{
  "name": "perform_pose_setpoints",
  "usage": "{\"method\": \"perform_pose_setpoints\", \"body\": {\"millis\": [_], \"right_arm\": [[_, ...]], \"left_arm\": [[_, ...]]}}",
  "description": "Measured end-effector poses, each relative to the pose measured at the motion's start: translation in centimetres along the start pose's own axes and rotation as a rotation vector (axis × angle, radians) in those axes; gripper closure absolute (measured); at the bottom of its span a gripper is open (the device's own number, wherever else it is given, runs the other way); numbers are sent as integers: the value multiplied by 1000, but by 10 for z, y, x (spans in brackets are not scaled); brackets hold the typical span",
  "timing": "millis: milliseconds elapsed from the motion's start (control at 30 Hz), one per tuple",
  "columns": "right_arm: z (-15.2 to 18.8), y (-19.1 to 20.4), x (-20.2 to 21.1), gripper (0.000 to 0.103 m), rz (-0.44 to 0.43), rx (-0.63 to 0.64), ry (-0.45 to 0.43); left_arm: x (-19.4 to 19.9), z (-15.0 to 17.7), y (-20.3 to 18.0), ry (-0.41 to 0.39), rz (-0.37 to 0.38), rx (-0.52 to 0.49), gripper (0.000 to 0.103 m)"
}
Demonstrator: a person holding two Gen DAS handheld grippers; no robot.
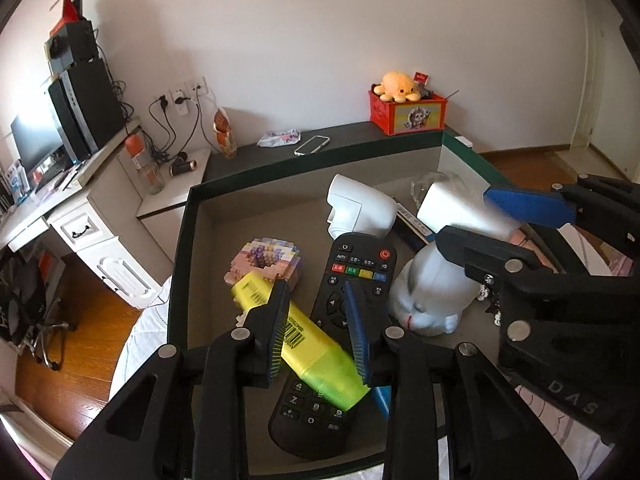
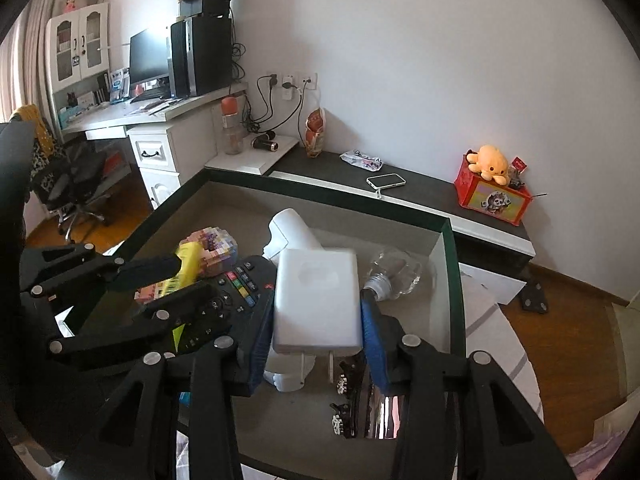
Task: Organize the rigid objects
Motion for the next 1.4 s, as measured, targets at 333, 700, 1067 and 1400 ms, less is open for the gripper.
{"method": "perform_pose_setpoints", "body": {"millis": [333,700,1067,1400], "right_arm": [[-4,1,22,40,-5,-20,-31],[8,8,73,22,14,-44,-66],[39,24,191,19,33,-75,-241],[82,44,284,5,150,-102,-387]], "left_arm": [[30,3,3,-37,-13,-1,40],[87,19,-5,-89,-46,10,8],[211,60,-17,-271,-59,66,0],[301,111,-28,-379,-80,102,0]]}}
Point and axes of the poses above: each gripper's, at about its wrist camera, not at the fingertips, and x roughly against the way its jaws point, y to its left, z to its underside, the point moved 1 cm from there along -x, roughly the way its jaws point, and after that the axes turned 4 degrees about z, right-handed, at the moved point
